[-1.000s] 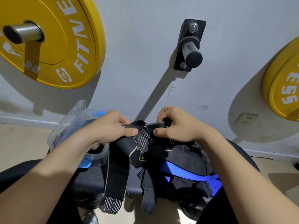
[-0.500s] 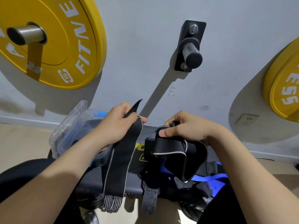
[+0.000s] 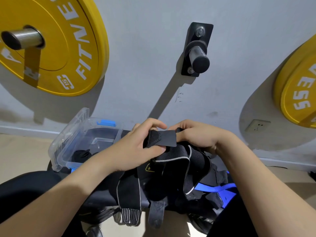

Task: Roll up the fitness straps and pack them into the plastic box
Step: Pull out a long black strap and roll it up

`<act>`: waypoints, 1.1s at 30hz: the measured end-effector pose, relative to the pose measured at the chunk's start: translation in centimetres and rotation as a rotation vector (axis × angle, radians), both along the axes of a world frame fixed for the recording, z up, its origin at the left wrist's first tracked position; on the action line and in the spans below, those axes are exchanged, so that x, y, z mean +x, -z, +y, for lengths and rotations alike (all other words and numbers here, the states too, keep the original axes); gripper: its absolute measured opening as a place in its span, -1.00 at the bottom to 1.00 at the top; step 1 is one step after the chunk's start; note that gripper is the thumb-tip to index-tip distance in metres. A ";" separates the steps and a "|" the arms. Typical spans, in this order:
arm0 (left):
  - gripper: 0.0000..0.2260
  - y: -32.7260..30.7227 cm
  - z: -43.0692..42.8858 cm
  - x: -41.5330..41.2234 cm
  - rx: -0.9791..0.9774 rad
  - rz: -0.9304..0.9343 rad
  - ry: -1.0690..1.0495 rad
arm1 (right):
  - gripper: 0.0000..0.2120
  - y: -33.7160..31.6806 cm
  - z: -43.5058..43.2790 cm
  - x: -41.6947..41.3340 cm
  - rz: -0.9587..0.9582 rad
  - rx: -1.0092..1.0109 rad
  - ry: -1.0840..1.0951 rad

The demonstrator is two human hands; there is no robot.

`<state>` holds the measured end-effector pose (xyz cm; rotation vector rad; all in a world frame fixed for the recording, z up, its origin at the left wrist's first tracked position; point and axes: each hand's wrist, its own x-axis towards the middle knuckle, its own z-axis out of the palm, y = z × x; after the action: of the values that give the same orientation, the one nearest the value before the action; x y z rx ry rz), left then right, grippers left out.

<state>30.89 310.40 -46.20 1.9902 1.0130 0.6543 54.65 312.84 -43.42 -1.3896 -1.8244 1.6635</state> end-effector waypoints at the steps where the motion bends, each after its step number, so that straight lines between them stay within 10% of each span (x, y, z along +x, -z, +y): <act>1: -0.62 0.0 -0.2 0.1 0.066 0.059 -0.009 | -0.80 0.0 0.1 -0.1 0.010 -0.006 -0.003; 17: -0.02 1.3 0.0 0.2 0.300 0.503 0.058 | -0.56 -0.3 0.1 -0.5 0.039 0.002 -0.047; 24: -0.62 -0.4 0.7 -0.6 -0.202 0.038 0.051 | -0.82 -0.6 -0.1 -0.4 -0.106 0.116 -0.096; 33: -0.80 -1.5 -0.4 -2.3 -0.524 -0.248 -0.176 | -0.82 0.6 0.7 1.0 -0.364 0.438 0.285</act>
<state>28.58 310.00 -44.72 1.3435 1.0817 0.6319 55.61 313.57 -43.99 -1.7173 -1.9075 0.8473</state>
